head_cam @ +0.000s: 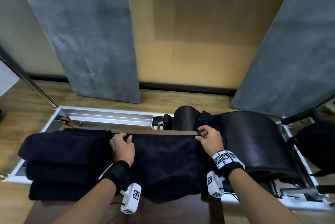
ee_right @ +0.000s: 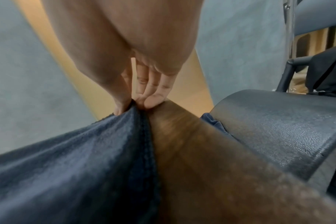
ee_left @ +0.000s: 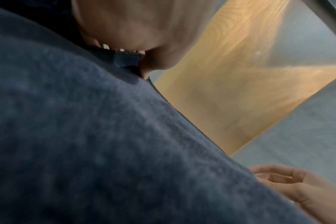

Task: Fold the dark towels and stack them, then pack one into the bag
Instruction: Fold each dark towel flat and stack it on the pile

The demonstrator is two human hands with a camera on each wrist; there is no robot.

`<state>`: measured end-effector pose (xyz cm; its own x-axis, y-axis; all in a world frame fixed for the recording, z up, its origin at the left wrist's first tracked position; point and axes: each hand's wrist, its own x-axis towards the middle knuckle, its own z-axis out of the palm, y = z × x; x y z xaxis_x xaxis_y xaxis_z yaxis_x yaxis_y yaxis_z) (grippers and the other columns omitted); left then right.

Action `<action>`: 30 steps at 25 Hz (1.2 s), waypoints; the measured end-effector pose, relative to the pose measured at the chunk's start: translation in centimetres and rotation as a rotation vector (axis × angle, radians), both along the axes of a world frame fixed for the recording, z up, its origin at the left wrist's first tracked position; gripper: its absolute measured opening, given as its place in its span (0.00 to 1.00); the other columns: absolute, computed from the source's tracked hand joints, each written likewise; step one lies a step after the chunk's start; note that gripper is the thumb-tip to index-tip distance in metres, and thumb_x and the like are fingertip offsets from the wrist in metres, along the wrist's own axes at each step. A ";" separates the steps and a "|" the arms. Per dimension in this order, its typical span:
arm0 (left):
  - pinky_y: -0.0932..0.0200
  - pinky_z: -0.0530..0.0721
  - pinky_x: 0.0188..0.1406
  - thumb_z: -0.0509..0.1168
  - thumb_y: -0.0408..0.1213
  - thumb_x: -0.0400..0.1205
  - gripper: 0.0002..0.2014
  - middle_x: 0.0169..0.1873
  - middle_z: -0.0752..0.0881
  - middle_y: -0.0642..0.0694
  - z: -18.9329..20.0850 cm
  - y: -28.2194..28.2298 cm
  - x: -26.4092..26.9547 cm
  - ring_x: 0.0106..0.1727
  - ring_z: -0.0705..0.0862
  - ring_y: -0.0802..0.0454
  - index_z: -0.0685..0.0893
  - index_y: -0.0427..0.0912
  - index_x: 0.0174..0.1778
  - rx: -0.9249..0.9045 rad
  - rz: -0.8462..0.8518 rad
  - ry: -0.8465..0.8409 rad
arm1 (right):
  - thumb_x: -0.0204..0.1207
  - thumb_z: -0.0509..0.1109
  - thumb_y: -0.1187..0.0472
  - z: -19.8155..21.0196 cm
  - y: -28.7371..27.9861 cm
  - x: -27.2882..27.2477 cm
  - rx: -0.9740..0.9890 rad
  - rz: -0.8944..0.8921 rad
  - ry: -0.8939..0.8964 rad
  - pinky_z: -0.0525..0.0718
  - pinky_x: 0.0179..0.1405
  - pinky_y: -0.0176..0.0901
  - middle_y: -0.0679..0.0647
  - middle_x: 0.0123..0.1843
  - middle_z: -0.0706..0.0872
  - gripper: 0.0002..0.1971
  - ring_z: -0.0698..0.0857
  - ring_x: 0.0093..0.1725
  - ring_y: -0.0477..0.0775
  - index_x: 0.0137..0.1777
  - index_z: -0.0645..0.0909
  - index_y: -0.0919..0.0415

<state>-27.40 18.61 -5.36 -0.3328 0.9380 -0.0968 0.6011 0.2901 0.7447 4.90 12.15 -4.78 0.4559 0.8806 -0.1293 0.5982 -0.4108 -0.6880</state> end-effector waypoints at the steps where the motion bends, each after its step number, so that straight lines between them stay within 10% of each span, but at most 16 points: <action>1: 0.39 0.81 0.68 0.72 0.31 0.86 0.05 0.56 0.86 0.33 0.0 0.0 0.0 0.65 0.81 0.32 0.89 0.33 0.55 0.020 -0.001 -0.012 | 0.73 0.84 0.62 0.1 0.0 0.2 -0.004 -0.006 0.005 0.86 0.55 0.47 0.46 0.39 0.87 0.11 0.87 0.46 0.49 0.53 0.91 0.52; 7: 0.47 0.76 0.72 0.72 0.29 0.86 0.13 0.58 0.84 0.47 2.6 -2.0 0.0 0.68 0.80 0.44 0.85 0.41 0.66 0.166 -0.023 -0.159 | 0.74 0.84 0.59 2.6 -1.5 0.8 0.047 -0.010 -0.070 0.80 0.49 0.44 0.50 0.39 0.88 0.04 0.86 0.44 0.52 0.44 0.92 0.57; 12: 0.47 0.84 0.63 0.76 0.29 0.83 0.05 0.48 0.88 0.50 7.2 -6.1 -0.8 0.55 0.86 0.45 0.89 0.44 0.50 0.391 -0.121 -0.232 | 0.77 0.81 0.65 6.7 -5.4 0.7 0.179 -0.065 0.061 0.85 0.34 0.44 0.52 0.30 0.89 0.08 0.88 0.25 0.54 0.39 0.86 0.57; 19: 0.76 0.80 0.45 0.80 0.30 0.79 0.09 0.41 0.90 0.54 15.8 -11.2 -5.8 0.42 0.86 0.67 0.91 0.49 0.45 0.620 -0.185 -0.378 | 0.81 0.76 0.71 15.7 -13.8 -0.5 0.386 -0.054 0.082 0.80 0.25 0.40 0.58 0.23 0.86 0.09 0.82 0.20 0.52 0.44 0.90 0.57; 30: 0.60 0.83 0.16 0.70 0.32 0.89 0.06 0.48 0.90 0.40 25.6 -16.5 -10.9 0.27 0.92 0.37 0.82 0.46 0.49 0.573 -0.332 -0.736 | 0.83 0.75 0.66 28.5 -22.9 -7.3 0.768 -0.125 0.172 0.78 0.17 0.41 0.59 0.27 0.86 0.05 0.82 0.17 0.59 0.45 0.88 0.60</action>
<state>-38.32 2.16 20.22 -0.0835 0.9424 0.3238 -0.0820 -0.3303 0.9403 -2.35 -10.71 23.74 0.5857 0.6957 0.4158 0.4387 0.1593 -0.8844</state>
